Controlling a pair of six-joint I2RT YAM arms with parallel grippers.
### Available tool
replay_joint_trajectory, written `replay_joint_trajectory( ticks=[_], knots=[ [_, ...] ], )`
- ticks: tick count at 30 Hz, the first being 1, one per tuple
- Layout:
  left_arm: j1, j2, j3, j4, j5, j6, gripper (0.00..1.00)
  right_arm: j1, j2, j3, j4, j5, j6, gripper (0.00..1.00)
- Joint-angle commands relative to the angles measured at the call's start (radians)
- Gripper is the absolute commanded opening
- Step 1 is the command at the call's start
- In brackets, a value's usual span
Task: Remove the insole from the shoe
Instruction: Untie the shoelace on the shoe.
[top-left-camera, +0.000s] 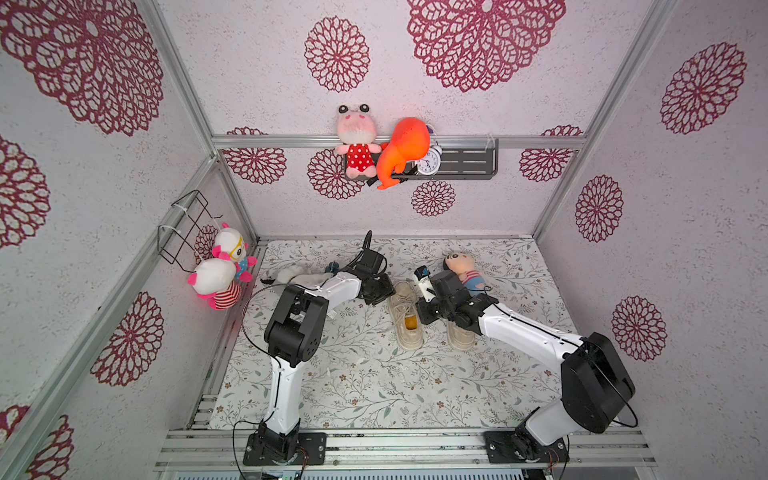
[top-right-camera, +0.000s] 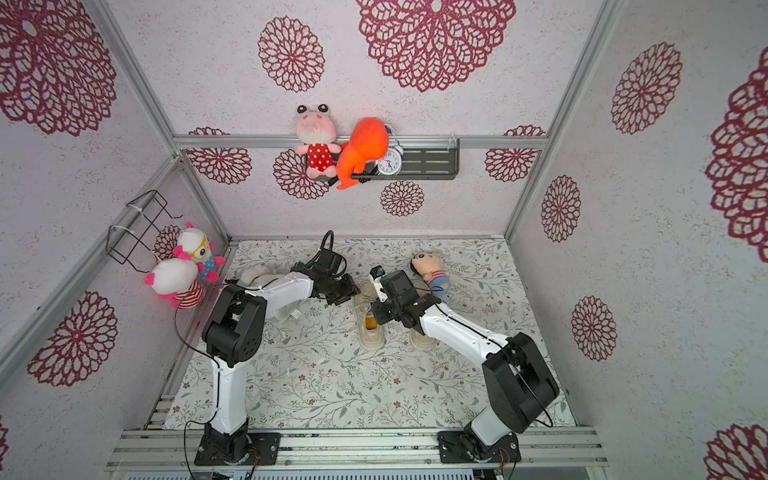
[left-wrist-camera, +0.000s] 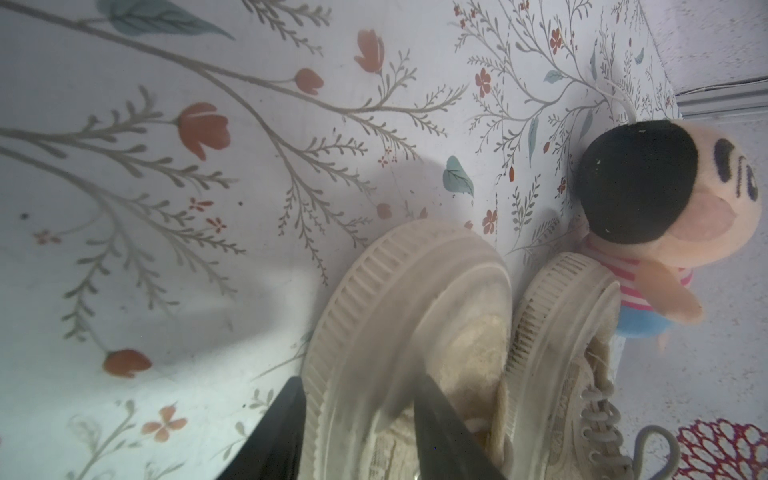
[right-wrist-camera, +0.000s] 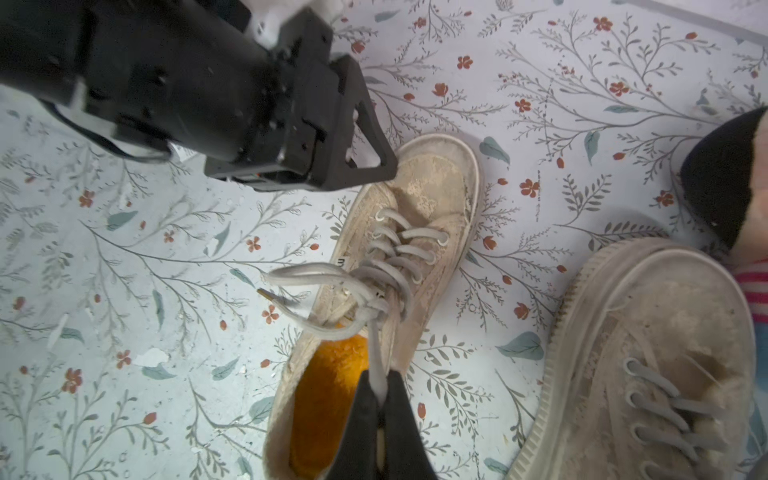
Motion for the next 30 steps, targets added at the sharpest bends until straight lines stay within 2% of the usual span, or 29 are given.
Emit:
replay_joint_trajectory(
  ticks=[1, 13, 30],
  knots=[
    [-0.004, 0.027, 0.002, -0.011, -0.006, 0.011, 0.46, -0.006, -0.087, 0.049, 0.024, -0.038, 0.046, 0.00],
    [-0.006, 0.032, 0.002, -0.019, -0.002, 0.016, 0.46, -0.010, -0.153, 0.084, 0.117, -0.010, 0.103, 0.00],
    [-0.012, 0.051, 0.001, -0.016, 0.015, 0.011, 0.46, -0.010, -0.198, 0.073, 0.353, 0.009, 0.095, 0.00]
  ],
)
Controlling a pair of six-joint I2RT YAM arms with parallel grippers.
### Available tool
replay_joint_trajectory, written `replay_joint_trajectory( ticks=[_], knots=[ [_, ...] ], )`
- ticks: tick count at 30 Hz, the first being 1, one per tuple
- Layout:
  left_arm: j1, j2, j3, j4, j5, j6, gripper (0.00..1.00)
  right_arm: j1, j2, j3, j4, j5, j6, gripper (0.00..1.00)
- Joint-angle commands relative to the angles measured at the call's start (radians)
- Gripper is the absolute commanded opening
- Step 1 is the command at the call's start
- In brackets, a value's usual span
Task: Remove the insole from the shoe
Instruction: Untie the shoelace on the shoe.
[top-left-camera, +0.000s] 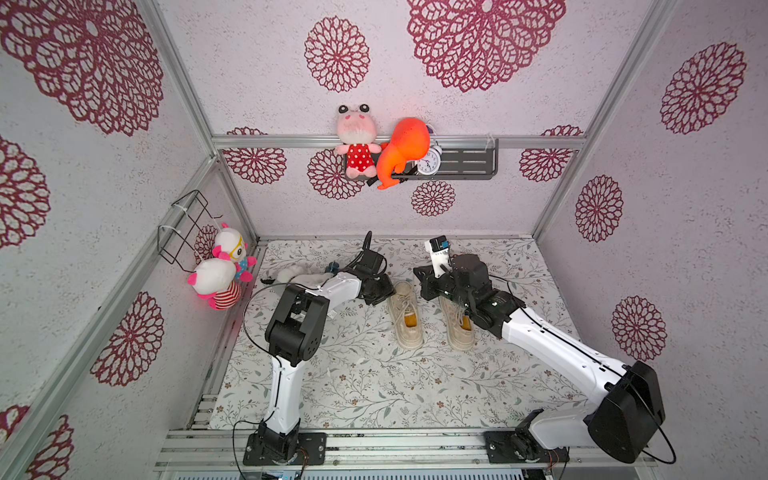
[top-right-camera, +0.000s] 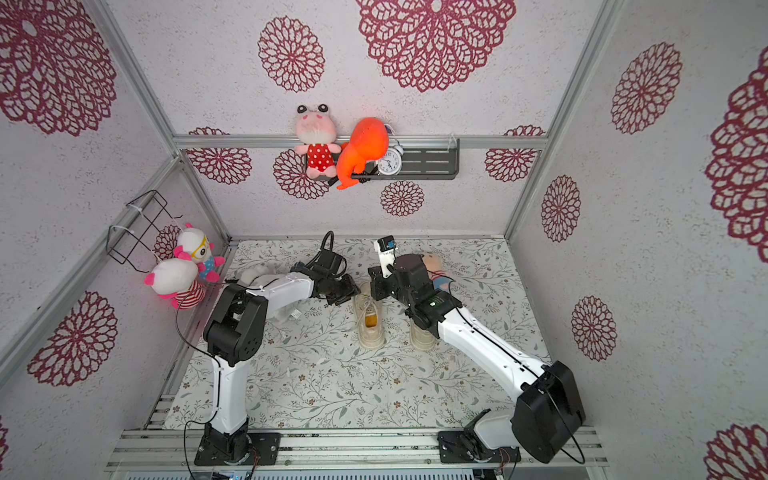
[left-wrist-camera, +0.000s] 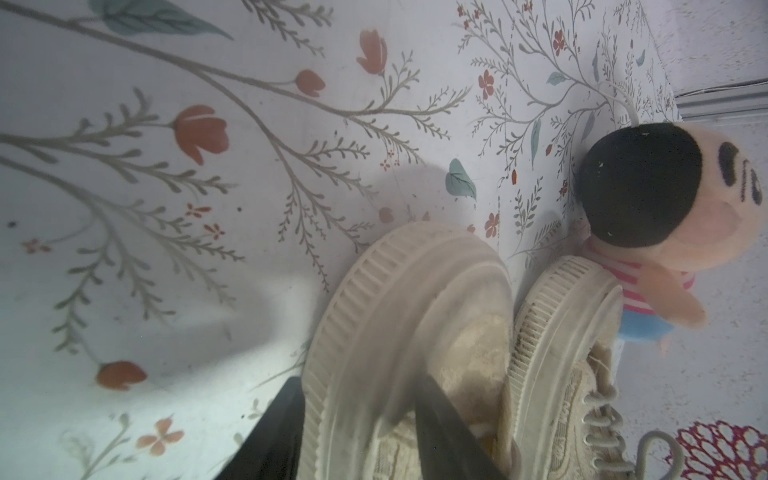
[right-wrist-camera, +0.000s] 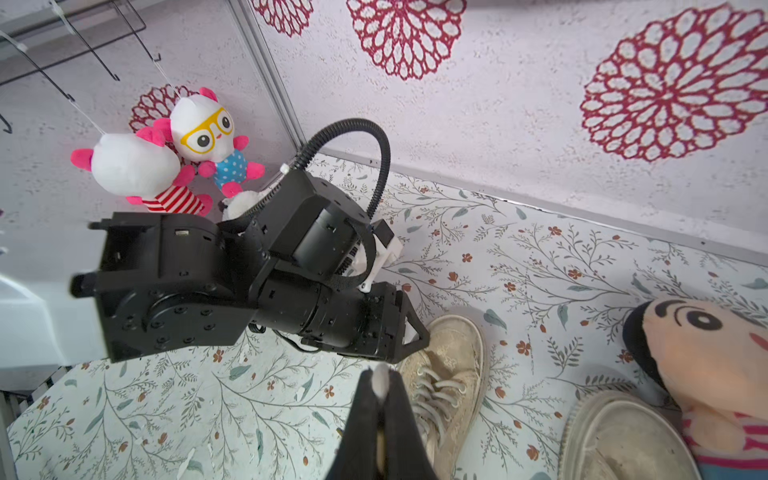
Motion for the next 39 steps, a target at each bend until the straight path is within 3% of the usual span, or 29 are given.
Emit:
replay_joint_trajectory(
  ticks=[1, 9, 16, 19, 26, 30, 31, 35, 39],
  knots=[
    [-0.012, 0.043, 0.001, -0.029, 0.000, 0.008, 0.46, -0.007, -0.041, 0.021, 0.140, 0.010, 0.017, 0.00],
    [-0.018, 0.053, 0.004, -0.041, -0.002, 0.009, 0.46, -0.007, -0.028, 0.011, 0.219, -0.013, 0.034, 0.00],
    [-0.010, -0.011, -0.002, 0.004, -0.046, -0.006, 0.50, -0.007, 0.089, 0.053, 0.120, -0.063, 0.034, 0.00],
    [0.009, -0.120, -0.059, 0.078, -0.157, -0.032, 0.53, -0.004, 0.165, 0.071, 0.088, -0.096, 0.053, 0.00],
    [0.064, -0.444, -0.259, 0.071, -0.471, -0.108, 0.53, 0.028, 0.355, 0.210, -0.053, -0.155, 0.022, 0.00],
    [0.066, -0.577, -0.356, 0.030, -0.567, -0.118, 0.53, 0.051, 0.490, 0.314, -0.135, -0.152, 0.010, 0.00],
    [0.065, -0.606, -0.379, 0.020, -0.580, -0.107, 0.52, 0.057, 0.523, 0.346, -0.162, -0.143, 0.002, 0.01],
    [0.065, -0.694, -0.471, 0.058, -0.552, 0.017, 0.51, 0.062, 0.590, 0.450, -0.244, -0.120, -0.008, 0.36],
    [0.039, -0.745, -0.543, 0.159, -0.422, 0.236, 0.50, 0.052, 0.545, 0.486, -0.293, -0.112, -0.017, 0.48]
  ],
)
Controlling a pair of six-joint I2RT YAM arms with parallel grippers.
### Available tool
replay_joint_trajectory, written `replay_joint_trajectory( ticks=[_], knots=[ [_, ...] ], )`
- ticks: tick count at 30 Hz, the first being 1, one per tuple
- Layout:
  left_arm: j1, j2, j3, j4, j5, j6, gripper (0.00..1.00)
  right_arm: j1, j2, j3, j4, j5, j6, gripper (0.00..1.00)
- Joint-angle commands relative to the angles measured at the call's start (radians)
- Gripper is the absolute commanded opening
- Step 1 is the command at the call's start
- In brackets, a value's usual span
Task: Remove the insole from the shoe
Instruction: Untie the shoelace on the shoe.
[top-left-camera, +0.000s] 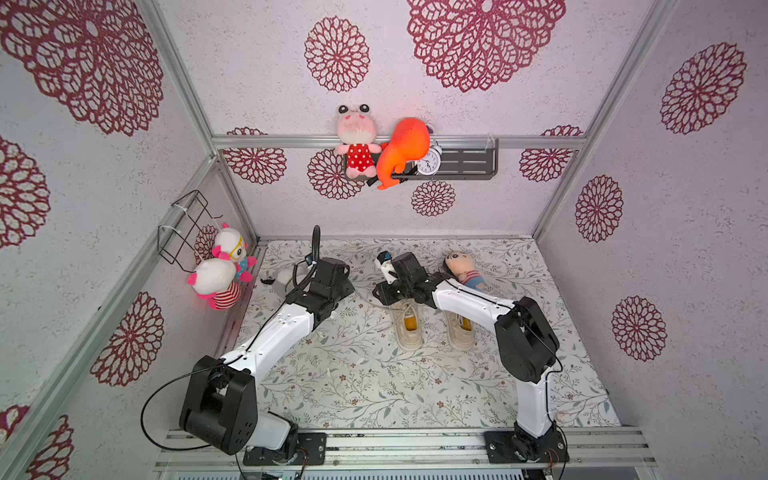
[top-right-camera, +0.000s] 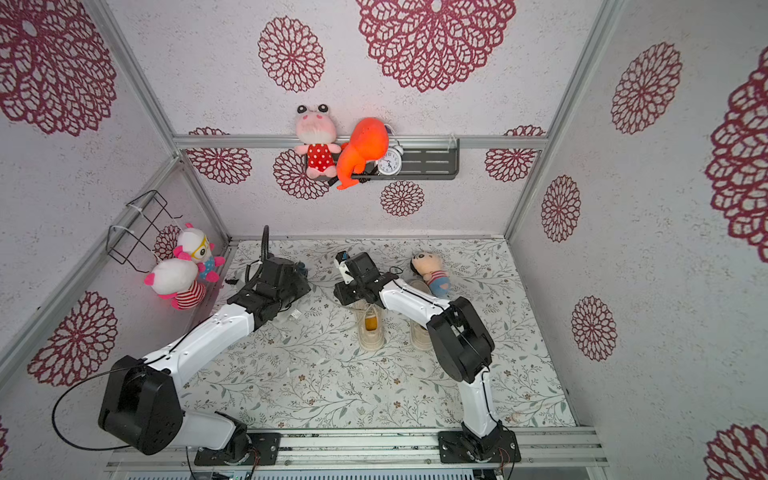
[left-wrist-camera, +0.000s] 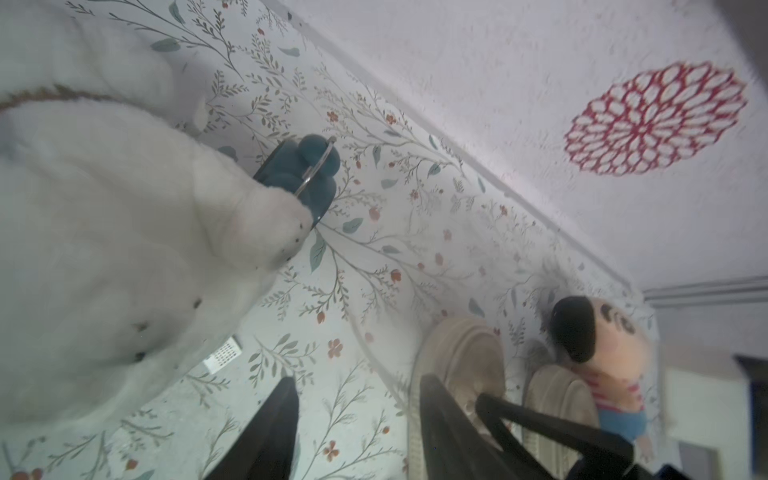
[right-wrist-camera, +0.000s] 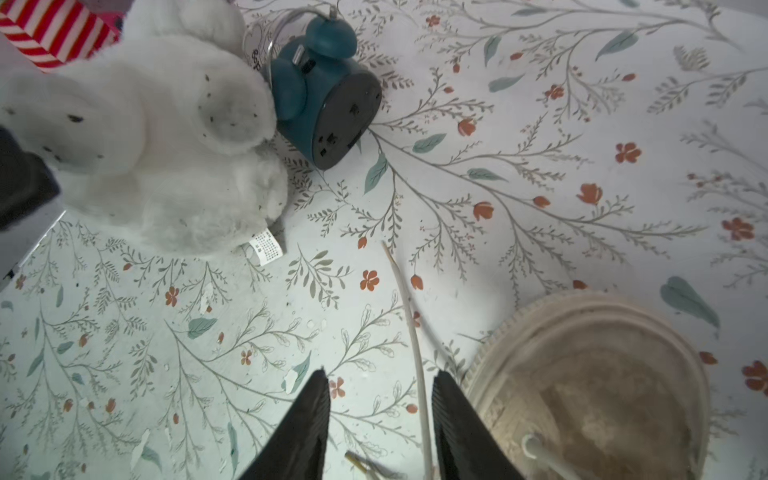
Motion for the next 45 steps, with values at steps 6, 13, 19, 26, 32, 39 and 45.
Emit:
replay_joint_trajectory(
  ticks=[6, 13, 19, 26, 32, 39, 45],
  knots=[
    [-0.070, -0.023, -0.087, 0.108, 0.427, 0.465, 0.47, -0.086, -0.278, -0.061, -0.068, 0.082, -0.002, 0.51],
    [-0.249, 0.196, 0.043, -0.151, 0.470, 0.919, 0.43, -0.167, -0.507, -0.309, -0.066, 0.153, 0.030, 0.51],
    [-0.259, 0.306, 0.104, -0.124, 0.291, 1.061, 0.43, -0.169, -0.609, -0.409, -0.075, 0.186, 0.063, 0.51],
    [-0.231, 0.346, 0.096, -0.087, 0.290, 1.150, 0.44, -0.169, -0.656, -0.438, -0.093, 0.214, 0.067, 0.50],
    [-0.239, 0.417, 0.147, -0.091, 0.308, 1.216, 0.46, -0.171, -0.667, -0.437, -0.107, 0.234, 0.065, 0.50],
    [-0.243, 0.475, 0.181, -0.086, 0.273, 1.226, 0.42, -0.198, -0.724, -0.465, -0.115, 0.296, 0.076, 0.50],
    [-0.255, 0.522, 0.216, -0.110, 0.284, 1.248, 0.37, -0.236, -0.756, -0.480, -0.129, 0.303, 0.084, 0.49]
  ],
)
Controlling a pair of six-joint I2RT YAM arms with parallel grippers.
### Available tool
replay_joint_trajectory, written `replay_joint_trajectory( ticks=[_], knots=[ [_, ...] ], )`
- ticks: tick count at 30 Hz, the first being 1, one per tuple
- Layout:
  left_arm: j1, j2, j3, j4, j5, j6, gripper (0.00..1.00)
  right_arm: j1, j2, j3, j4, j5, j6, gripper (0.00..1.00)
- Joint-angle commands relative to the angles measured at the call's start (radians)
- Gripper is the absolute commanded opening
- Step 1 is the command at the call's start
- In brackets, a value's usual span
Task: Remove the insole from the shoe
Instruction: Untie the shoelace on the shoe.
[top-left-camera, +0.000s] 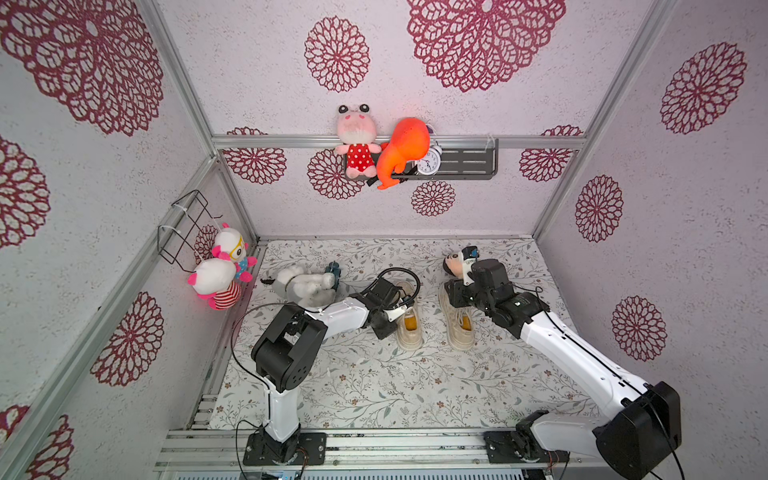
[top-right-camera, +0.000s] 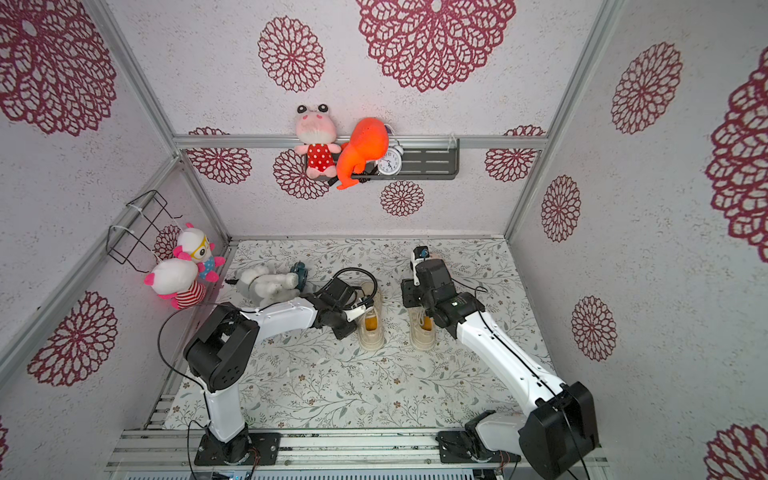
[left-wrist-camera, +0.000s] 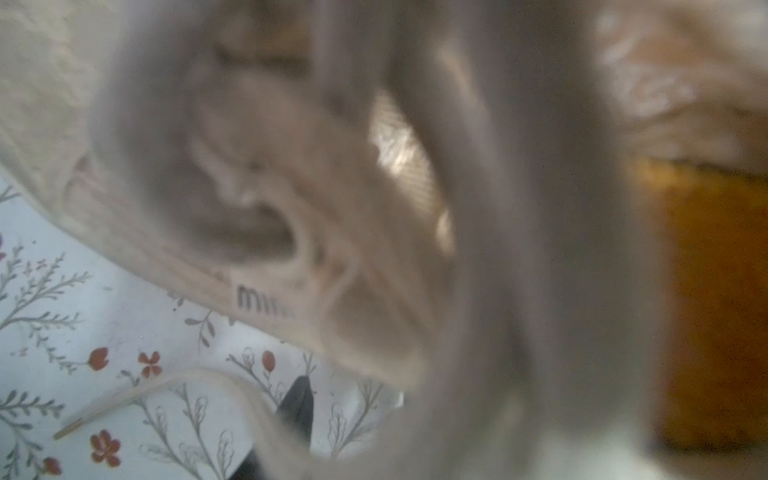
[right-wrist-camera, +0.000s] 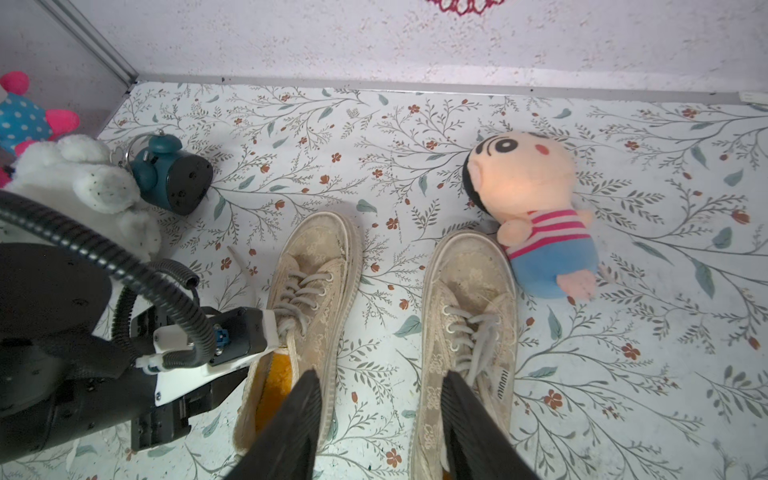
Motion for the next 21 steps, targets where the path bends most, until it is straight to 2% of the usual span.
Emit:
replay_joint_trajectory(
  ticks=[1, 5, 9, 10, 15, 21],
  knots=[
    [-0.011, 0.023, 0.024, -0.004, 0.012, 0.042, 0.34, -0.018, -0.035, -0.002, -0.011, 0.036, 0.018, 0.49],
    [-0.012, 0.060, 0.018, -0.001, 0.021, 0.038, 0.20, -0.030, -0.056, -0.008, -0.020, 0.048, 0.021, 0.48],
    [-0.012, 0.042, 0.005, 0.005, 0.016, 0.028, 0.07, -0.042, -0.073, -0.020, -0.022, 0.051, 0.029, 0.48],
    [-0.012, -0.005, 0.006, -0.008, 0.015, 0.026, 0.05, -0.044, -0.076, -0.023, -0.020, 0.050, 0.031, 0.48],
    [-0.012, -0.118, 0.014, -0.128, 0.034, -0.013, 0.00, -0.052, -0.080, -0.033, -0.012, 0.045, 0.036, 0.47],
    [-0.011, -0.175, 0.128, -0.359, 0.169, -0.117, 0.00, -0.059, -0.074, -0.054, 0.025, 0.027, 0.050, 0.47]
  ],
)
